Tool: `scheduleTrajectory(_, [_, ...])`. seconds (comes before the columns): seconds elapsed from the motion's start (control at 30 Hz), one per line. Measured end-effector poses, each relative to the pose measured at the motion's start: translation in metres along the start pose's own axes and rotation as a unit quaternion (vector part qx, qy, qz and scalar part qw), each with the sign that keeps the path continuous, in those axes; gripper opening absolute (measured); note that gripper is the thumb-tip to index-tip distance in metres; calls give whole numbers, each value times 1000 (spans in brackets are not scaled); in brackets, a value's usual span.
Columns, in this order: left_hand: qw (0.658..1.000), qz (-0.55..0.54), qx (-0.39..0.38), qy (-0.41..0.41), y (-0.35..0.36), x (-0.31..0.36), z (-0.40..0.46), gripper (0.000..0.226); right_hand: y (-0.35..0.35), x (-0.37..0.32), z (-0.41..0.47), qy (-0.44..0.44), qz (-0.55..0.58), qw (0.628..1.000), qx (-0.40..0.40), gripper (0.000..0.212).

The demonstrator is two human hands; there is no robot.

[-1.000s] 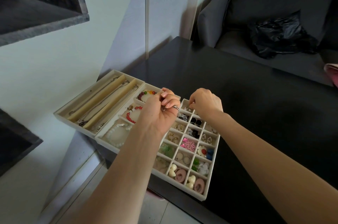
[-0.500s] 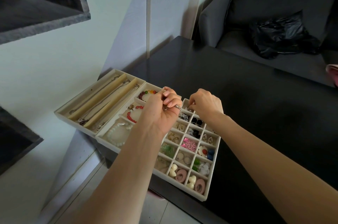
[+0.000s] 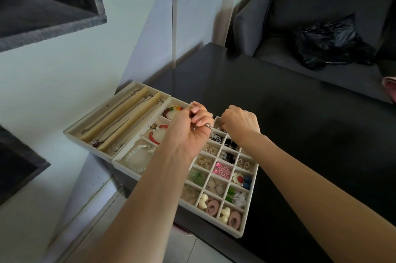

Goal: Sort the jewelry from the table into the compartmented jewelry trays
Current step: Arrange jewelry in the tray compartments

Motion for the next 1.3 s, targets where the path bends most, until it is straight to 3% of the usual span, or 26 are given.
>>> scheduleTrajectory(0.23, [1000,2,-1,6,0,3,-1,34,-6,27,-6,61,148,987,23,9])
scheduleTrajectory(0.63, [1000,6,3,8,2,5,-3,37,-8,4,-1,33,18,999,-2,9])
scheduleTrajectory(0.8, [1000,1,-1,9,2,6,-4,35,-10,6,-2,43,34,998,16,7])
scheduleTrajectory(0.93, [1000,-3,-1,18,2,10,-7,33,-11,17,-4,68,107,991,48,15])
scheduleTrajectory(1.3, [1000,-4,-11,19,4,16,-9,31,4,9,3,63,102,993,13,12])
Point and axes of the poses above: each hand's wrist, its own z-axis towards the middle knuckle, its own y-axis out of the palm, x = y × z, the point moved 10 cm from there along z, towards the middle knuckle, and after that the axes turned 12 degrees about -y, right-handed, at the moved point
